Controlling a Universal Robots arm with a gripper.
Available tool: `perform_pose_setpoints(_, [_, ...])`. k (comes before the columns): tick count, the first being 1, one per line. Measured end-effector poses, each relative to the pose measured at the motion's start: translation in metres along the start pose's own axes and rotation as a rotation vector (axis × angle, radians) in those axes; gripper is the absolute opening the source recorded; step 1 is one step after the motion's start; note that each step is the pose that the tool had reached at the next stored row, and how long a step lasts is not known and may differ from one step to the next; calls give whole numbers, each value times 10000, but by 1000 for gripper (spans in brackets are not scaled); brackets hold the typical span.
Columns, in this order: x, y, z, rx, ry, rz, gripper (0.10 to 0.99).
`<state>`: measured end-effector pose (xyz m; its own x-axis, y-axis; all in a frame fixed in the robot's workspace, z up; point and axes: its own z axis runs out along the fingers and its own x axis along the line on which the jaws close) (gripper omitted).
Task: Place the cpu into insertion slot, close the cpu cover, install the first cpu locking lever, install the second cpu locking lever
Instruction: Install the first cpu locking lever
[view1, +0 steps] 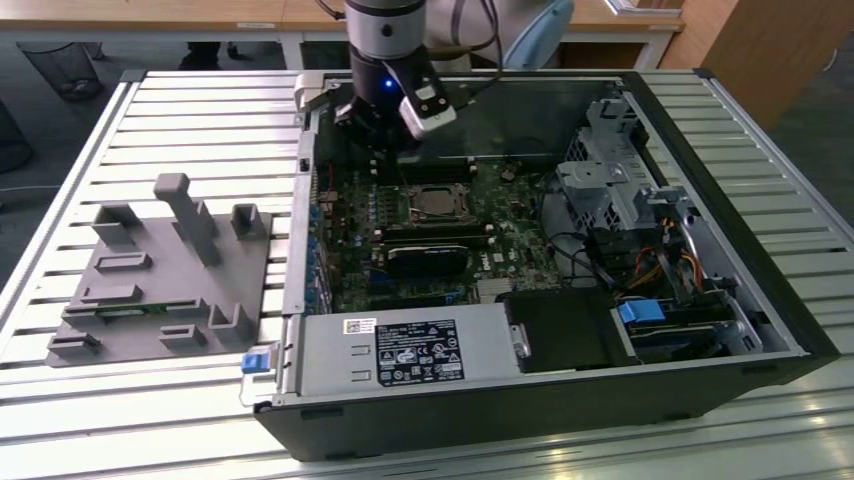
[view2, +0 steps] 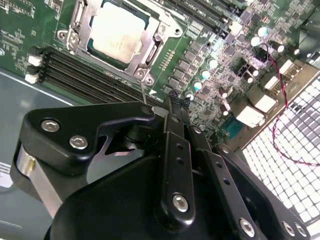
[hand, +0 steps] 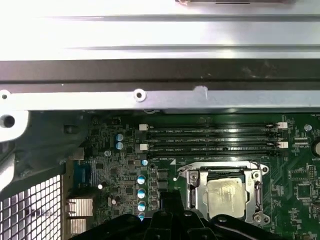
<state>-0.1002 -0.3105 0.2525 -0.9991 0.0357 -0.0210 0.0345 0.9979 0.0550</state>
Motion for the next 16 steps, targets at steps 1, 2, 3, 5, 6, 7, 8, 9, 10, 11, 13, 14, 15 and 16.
perform_pose_setpoints(1, [7, 8, 2, 0, 0, -1, 106])
perform_pose_setpoints(2, [14, 15, 4, 0, 0, -2, 106])
perform_pose_setpoints(3, [20, 22, 6, 1, 1, -3, 106])
perform_pose_setpoints(5, [31, 40, 7, 1, 2, -8, 106])
perform_pose_setpoints(6, [34, 48, 8, 0, 1, -11, 106])
perform_pose_setpoints(7, [38, 57, 8, 0, 1, -13, 106])
perform_pose_setpoints(8, [42, 67, 9, 0, 1, -15, 106])
perform_pose_setpoints(9, [47, 77, 10, 0, 1, -17, 106])
perform_pose_setpoints(10, [53, 89, 10, 0, 1, -18, 106])
perform_pose_setpoints(11, [60, 101, 11, 0, 1, -18, 106])
perform_pose_setpoints(13, [67, 122, 12, 0, 0, -17, 106])
perform_pose_setpoints(14, [69, 131, 13, 1, 1, -17, 106])
perform_pose_setpoints(15, [69, 139, 13, 1, 1, -17, 106])
perform_pose_setpoints(16, [69, 143, 14, 1, 1, -18, 106])
